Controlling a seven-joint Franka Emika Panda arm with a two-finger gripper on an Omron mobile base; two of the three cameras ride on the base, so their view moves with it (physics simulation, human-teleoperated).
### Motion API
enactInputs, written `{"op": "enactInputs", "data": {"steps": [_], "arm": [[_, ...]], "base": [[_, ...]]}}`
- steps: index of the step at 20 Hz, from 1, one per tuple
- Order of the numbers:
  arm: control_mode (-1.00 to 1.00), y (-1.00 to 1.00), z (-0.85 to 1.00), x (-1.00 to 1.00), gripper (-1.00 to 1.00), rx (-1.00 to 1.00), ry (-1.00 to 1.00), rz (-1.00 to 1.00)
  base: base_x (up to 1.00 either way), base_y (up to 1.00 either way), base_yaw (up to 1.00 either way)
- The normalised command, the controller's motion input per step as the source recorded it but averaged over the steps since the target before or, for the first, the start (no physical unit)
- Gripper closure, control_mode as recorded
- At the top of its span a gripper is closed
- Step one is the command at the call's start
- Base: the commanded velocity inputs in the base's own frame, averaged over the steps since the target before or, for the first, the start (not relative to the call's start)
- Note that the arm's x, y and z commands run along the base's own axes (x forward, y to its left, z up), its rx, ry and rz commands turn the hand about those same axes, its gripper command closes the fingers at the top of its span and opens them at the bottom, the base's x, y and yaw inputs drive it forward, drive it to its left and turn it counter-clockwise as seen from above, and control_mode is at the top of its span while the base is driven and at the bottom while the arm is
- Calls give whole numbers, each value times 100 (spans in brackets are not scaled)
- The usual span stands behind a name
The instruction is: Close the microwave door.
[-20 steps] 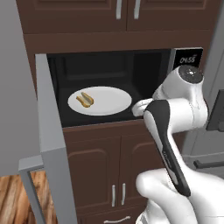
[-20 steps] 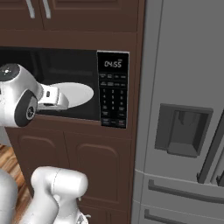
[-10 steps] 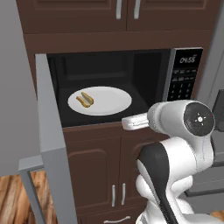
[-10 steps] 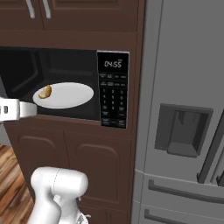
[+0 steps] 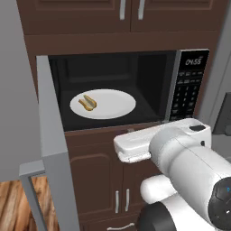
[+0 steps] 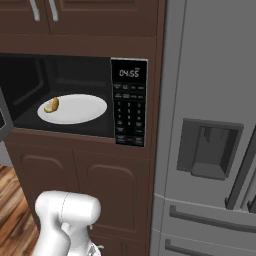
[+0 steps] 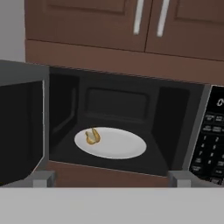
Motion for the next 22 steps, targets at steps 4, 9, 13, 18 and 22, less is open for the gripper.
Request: {"op": "enactInputs", "data": {"steps": [4,9,13,18,22], "arm": [[-100,15,6,-88,-100,0,-8,6],[-100,6,0,-41,-100,1,-2,2],[-100,25,0,-37,-100,0,-27,-7],[-100,26,0,-40,-100,0,-24,0],[-100,34,0,-47,-100,0,-22,0]], "base": [[0,0,0],[0,0,0],[0,0,0],[0,0,0],[0,0,0]]}}
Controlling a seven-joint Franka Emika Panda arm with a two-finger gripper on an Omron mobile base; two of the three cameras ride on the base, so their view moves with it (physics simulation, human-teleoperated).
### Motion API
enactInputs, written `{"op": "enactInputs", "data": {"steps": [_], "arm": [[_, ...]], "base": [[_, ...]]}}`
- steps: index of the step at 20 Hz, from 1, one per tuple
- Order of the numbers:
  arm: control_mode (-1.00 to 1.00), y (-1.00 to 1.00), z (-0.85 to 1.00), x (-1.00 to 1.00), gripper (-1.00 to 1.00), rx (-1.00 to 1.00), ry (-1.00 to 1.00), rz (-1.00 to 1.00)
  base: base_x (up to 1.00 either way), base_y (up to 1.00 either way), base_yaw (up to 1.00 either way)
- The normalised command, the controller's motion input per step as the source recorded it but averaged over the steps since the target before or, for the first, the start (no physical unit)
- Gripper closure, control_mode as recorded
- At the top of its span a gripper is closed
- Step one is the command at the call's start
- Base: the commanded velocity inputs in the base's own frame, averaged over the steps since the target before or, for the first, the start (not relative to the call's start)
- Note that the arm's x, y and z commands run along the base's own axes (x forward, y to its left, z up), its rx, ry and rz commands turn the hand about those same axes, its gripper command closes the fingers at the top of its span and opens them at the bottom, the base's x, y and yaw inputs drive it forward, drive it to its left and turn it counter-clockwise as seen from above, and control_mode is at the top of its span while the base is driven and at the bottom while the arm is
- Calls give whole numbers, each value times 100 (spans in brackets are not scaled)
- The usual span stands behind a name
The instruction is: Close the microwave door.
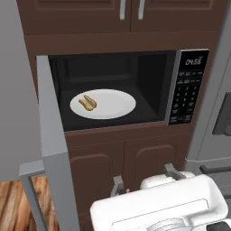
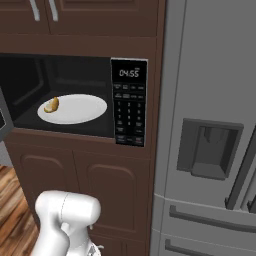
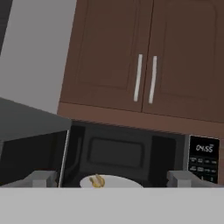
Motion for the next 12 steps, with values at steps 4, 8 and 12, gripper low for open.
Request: {"op": "enactInputs", "data": {"steps": [4,8,12], "arm": [[-100,47,0,-17,-100,-2,-11,0],[-100,22,-25,-66,-100,-1,-5,-2],[-100,-22,-20,-100,-100,0,-3,0]], "base": [[0,0,0],[0,0,0],[0,0,0]]}}
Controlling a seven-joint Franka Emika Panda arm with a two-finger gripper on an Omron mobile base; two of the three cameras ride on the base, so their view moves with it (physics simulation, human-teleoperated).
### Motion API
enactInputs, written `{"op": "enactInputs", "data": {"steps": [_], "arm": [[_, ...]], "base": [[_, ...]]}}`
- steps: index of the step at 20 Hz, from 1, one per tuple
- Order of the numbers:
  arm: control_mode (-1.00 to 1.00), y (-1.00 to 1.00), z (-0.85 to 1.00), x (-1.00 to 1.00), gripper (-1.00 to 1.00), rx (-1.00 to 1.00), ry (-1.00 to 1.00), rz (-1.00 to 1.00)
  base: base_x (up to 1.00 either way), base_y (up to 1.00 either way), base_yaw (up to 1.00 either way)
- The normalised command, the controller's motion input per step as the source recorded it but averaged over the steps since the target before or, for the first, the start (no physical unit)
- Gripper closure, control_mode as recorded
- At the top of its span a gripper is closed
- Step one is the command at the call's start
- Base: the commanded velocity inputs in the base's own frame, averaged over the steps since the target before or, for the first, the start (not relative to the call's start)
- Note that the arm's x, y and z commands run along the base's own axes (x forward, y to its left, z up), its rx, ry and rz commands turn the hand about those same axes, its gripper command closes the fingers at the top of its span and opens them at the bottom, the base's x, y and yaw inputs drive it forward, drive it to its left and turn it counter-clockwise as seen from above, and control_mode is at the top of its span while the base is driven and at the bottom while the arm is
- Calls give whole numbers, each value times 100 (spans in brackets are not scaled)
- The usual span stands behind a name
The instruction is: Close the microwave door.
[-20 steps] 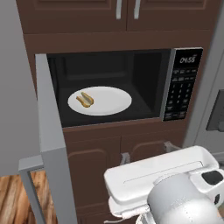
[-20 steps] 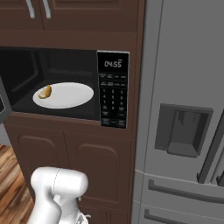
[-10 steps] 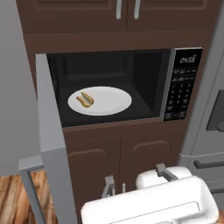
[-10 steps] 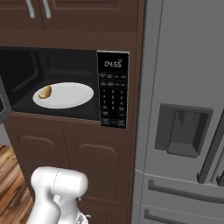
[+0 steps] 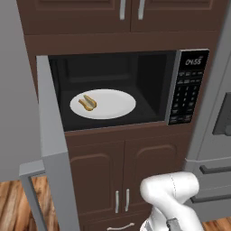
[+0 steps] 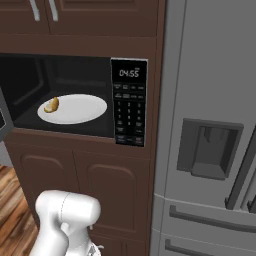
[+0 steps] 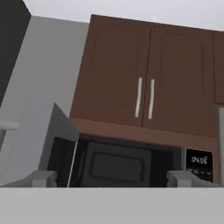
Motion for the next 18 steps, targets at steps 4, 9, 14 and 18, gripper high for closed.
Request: {"op": "enactInputs", "data": {"steps": [4,9,14,18], "arm": [[-100,71,0,-54,-100,-3,2,0],[-100,81,0,6,-100,-7,24,0],[-100,54,-24,20,-100,-1,30,0],[-100,19,-39,29,-100,0,35,-8]], "base": [[0,0,0],[0,0,0],[0,0,0],[0,0,0]]}}
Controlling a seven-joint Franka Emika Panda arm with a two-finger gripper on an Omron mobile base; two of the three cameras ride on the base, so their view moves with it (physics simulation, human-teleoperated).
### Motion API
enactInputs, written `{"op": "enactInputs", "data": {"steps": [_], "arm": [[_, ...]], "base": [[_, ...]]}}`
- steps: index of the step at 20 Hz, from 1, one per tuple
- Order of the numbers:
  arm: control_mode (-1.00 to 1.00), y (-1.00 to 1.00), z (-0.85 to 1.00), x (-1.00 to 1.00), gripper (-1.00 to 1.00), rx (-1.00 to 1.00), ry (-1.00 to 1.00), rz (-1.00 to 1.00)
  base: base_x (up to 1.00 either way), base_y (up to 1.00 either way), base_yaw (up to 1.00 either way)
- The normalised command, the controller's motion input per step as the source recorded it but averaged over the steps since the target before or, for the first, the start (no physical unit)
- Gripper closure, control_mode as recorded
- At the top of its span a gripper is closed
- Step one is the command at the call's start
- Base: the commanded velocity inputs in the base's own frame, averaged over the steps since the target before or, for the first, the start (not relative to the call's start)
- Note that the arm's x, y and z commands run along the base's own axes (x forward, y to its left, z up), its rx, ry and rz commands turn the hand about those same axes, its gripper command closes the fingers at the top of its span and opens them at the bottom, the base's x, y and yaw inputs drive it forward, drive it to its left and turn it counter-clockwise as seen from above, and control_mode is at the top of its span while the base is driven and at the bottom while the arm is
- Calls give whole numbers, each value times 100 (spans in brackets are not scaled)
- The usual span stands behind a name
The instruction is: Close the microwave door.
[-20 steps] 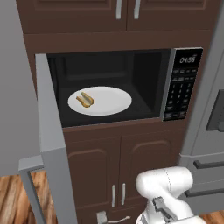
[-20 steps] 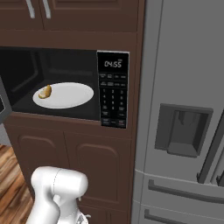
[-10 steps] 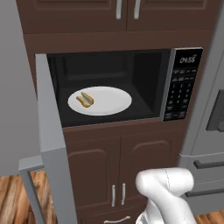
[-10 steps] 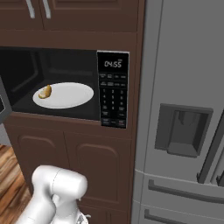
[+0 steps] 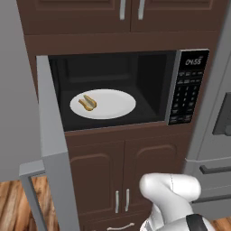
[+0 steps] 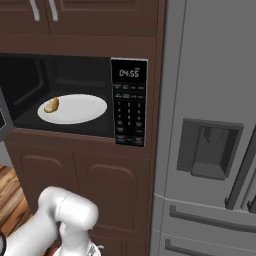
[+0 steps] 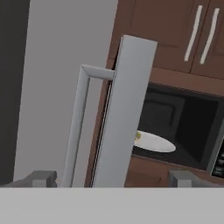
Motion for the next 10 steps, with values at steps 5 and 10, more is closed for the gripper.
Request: {"op": "enactInputs", "data": {"steps": [5,10], "arm": [[-100,11,-28,42,-100,1,37,-18],[-100,0,-17,81,-100,0,36,-27]], "base": [[0,0,0],[0,0,0]]}}
